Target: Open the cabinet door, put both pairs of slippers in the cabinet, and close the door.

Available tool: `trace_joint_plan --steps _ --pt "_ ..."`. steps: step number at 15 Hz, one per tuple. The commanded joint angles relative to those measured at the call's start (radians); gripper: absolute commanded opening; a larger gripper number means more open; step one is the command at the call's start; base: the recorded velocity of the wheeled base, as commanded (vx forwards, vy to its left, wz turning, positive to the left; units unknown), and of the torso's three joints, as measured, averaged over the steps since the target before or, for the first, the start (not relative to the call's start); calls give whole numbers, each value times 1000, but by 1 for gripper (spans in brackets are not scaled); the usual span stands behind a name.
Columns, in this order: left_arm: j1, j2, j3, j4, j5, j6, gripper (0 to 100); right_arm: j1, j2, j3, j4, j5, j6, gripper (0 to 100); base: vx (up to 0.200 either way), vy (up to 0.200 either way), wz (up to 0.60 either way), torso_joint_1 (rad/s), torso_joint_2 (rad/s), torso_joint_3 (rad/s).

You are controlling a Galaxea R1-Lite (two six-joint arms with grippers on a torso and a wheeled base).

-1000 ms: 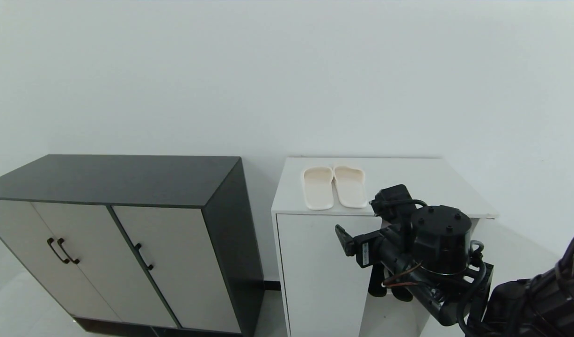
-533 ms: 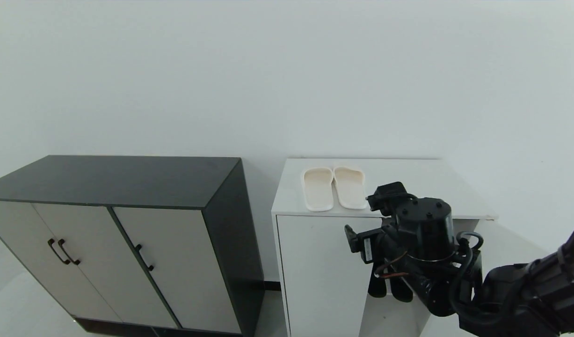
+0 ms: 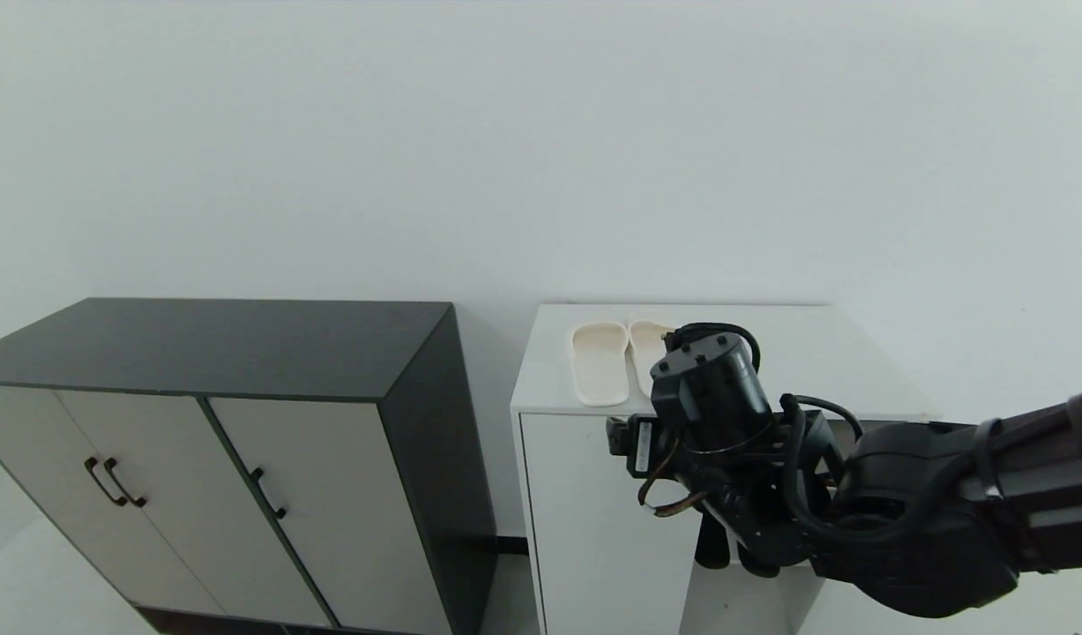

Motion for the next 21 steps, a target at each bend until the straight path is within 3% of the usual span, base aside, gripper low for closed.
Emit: trace_joint_plan --steps 1,7,12,17,21 --pt "0 0 0 0 0 0 0 3 32 9 -29 -8 -12 100 200 0 0 2 2 2" --pt "0 -1 1 0 1 -3 0 -3 37 43 -87 -10 -44 100 200 0 0 7 2 -1" --pt "0 0 0 0 1 -3 0 -17 69 40 -121 -10 -60 100 0 0 0 0 0 0" --pt "0 0 1 0 0 -2 0 -104 201 40 -410 7 -245 100 0 0 0 0 0 0" --pt "0 0 1 0 0 -2 0 -127 258 -3 -432 50 -293 100 0 0 0 0 0 0"
